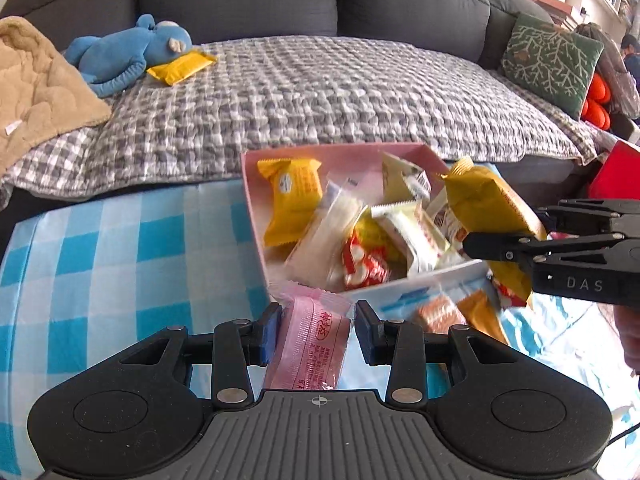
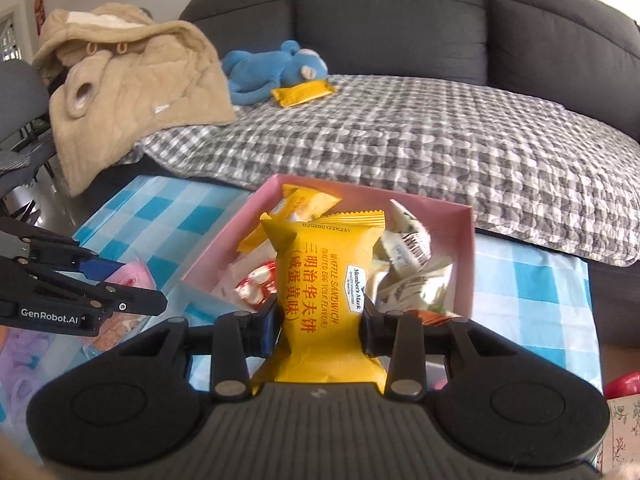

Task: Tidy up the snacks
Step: 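Drop the pink pack into the box with the left tool while the right tool drops the yellow pack, then move both tools back over the remaining snacks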

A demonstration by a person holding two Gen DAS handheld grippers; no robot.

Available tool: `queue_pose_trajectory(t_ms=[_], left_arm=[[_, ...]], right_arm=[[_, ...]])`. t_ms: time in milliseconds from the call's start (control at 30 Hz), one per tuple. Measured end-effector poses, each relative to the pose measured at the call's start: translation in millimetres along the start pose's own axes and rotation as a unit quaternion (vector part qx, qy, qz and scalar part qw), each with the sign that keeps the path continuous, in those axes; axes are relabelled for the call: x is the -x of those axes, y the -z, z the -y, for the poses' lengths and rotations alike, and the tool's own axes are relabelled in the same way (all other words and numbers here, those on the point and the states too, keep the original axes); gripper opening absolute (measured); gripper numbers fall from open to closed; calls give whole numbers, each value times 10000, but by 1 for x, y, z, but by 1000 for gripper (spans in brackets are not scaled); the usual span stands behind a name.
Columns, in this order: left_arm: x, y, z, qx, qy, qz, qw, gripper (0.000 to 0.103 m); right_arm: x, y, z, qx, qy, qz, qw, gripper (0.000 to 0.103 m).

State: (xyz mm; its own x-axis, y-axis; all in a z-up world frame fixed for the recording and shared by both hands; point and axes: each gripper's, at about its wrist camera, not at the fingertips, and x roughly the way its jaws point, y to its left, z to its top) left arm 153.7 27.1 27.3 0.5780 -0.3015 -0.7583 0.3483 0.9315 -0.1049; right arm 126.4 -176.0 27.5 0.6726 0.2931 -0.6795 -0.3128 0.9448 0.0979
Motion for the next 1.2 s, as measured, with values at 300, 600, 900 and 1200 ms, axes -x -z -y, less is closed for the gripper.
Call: queue_pose_trajectory(t_ms=[300, 600, 900, 1200], left_arm=[[-48, -46, 9, 171, -96, 226, 9996, 37], [-70, -50, 0, 116, -158, 509, 9985, 41], [-64, -45, 2, 24, -6, 495, 9988, 63], [-41, -21, 17, -235, -119, 350, 9990, 75]], right_arm=[[-39, -33, 25, -490, 7, -91, 9988, 36], [-75, -50, 27, -609, -70, -115, 9981, 39], [-58, -52, 23, -465, 14, 77, 9989, 66], [-32, -34, 15, -281, 141, -8, 9995, 73]])
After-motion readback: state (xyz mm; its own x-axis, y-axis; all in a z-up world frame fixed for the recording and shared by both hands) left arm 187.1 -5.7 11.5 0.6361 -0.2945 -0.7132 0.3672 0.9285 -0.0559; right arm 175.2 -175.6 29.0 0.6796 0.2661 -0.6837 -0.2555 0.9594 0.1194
